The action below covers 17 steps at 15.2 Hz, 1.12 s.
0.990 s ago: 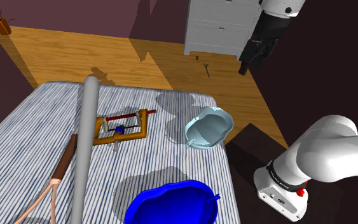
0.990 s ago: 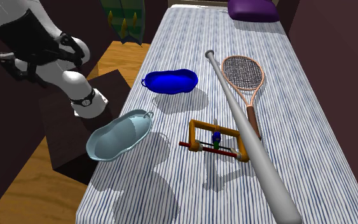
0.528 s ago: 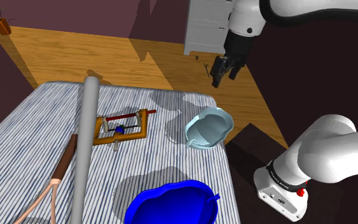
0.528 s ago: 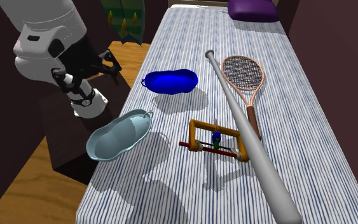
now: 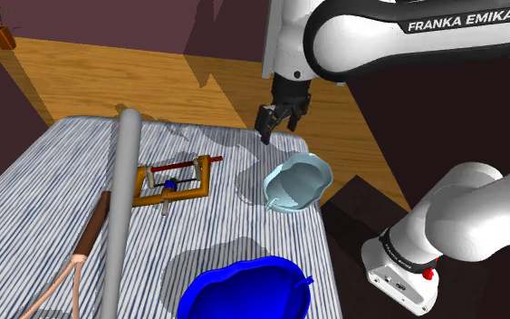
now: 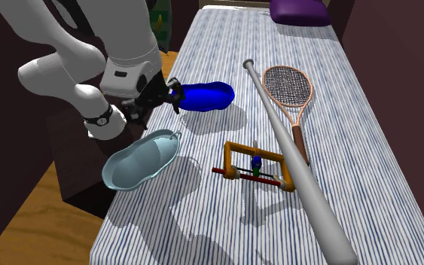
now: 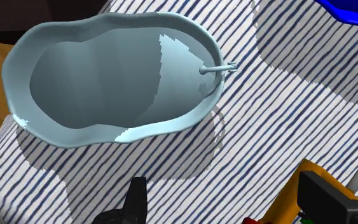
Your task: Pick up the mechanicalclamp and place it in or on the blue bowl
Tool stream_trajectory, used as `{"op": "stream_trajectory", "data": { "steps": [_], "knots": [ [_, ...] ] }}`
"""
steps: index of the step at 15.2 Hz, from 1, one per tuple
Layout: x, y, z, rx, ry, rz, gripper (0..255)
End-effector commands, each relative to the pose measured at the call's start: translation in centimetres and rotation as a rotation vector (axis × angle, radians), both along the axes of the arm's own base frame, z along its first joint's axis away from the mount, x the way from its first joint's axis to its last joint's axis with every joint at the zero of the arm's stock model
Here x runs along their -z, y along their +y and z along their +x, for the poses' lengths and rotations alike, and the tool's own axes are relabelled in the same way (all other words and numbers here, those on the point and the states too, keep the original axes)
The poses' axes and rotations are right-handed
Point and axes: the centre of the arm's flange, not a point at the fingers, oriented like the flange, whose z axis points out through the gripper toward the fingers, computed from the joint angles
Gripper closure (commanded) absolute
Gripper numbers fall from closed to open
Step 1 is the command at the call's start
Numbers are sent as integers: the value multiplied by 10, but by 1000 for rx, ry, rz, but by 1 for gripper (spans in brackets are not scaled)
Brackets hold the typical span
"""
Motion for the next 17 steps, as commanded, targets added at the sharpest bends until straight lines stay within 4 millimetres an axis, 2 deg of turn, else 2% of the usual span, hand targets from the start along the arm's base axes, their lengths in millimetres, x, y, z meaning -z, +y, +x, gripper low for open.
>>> {"op": "stream_trajectory", "data": {
  "steps": [1,17],
  "knots": [
    [17,21,12,-2,-2,-3,0],
    [131,179,100,-25,-12,-33,0]
  ]
}}
